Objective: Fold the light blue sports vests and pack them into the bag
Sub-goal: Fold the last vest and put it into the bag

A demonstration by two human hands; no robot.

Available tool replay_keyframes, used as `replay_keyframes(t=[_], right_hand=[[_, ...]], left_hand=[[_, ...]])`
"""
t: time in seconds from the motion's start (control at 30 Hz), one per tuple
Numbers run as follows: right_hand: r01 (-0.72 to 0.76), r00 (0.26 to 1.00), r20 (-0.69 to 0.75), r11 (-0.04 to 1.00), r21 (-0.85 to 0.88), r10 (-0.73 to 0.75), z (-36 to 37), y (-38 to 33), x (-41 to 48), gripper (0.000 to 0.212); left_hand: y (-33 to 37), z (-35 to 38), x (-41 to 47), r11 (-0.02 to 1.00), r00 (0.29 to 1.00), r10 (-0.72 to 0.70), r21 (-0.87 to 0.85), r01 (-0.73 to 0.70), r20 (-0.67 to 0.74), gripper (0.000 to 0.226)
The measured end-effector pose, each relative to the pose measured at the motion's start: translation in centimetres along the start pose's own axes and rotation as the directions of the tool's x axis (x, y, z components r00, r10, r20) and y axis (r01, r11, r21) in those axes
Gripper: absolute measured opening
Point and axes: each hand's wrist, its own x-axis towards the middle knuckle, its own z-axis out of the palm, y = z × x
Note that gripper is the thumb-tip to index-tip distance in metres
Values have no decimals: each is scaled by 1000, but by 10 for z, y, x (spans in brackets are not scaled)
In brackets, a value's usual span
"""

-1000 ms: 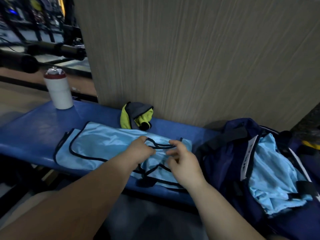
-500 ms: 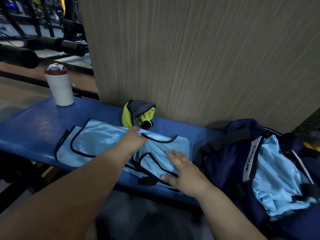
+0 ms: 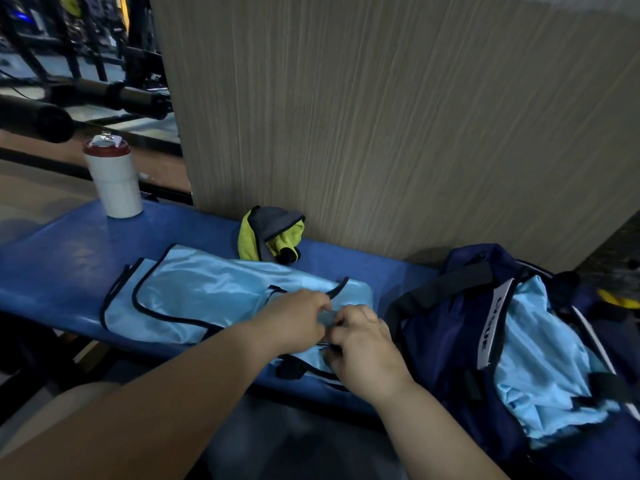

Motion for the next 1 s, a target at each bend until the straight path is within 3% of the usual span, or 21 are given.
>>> replay_keyframes(t=[0.1, 0.2, 0.3, 0.43, 0.5, 0.6, 0.67, 0.77, 0.83, 0.87, 0.93, 1.0], right_hand=[[-5, 1000, 20, 999, 41, 4, -7, -1, -2, 30], [23, 1000, 3, 997, 67, -23, -10, 0, -7, 23], [47, 997, -58, 995, 88, -42, -11, -3, -9, 15], [104, 992, -86, 984, 145, -92, -11, -2, -11, 12], [101, 995, -27, 981, 168, -98, -12, 0, -13, 12], [10, 992, 121, 974, 228, -39, -16, 0, -15, 12], [-104, 974, 224, 935, 339, 27, -17, 1, -16, 13], [-270, 963, 115, 847, 459, 245, -14, 7, -13, 16], [-371, 914, -17, 855, 363, 404, -18, 13, -9, 2], [-439, 886, -22, 854, 279, 463, -20, 15, -8, 13], [-563, 826, 96, 812, 154, 555, -17, 20, -6, 37], [-639, 769, 207, 741, 207, 605, -10, 21, -4, 46]], left_hand=[[-18, 4, 1, 998, 995, -61, 23, 59, 81, 39], [-34, 2, 4, 987, 992, -91, -123, 102, 92, 16], [-35, -6, 5, 937, 985, -172, -302, 174, 34, 35], [-24, -10, 4, 986, 982, -161, 35, 165, -96, 23], [-18, -6, 2, 989, 983, -107, 87, 121, -151, 11], [-16, 5, 0, 1000, 989, 11, -23, -15, -150, 12], [-19, 14, -1, 997, 995, 77, 10, -76, -58, 25], [-29, 25, -2, 974, 989, 106, 187, -124, 105, 49], [-33, 28, -6, 949, 975, 97, 275, -151, 201, 62], [-34, 29, -8, 944, 968, 93, 289, -160, 233, 66], [-36, 31, -12, 944, 964, 90, 286, -163, 251, 67], [-36, 32, -13, 946, 965, 87, 285, -158, 247, 67]])
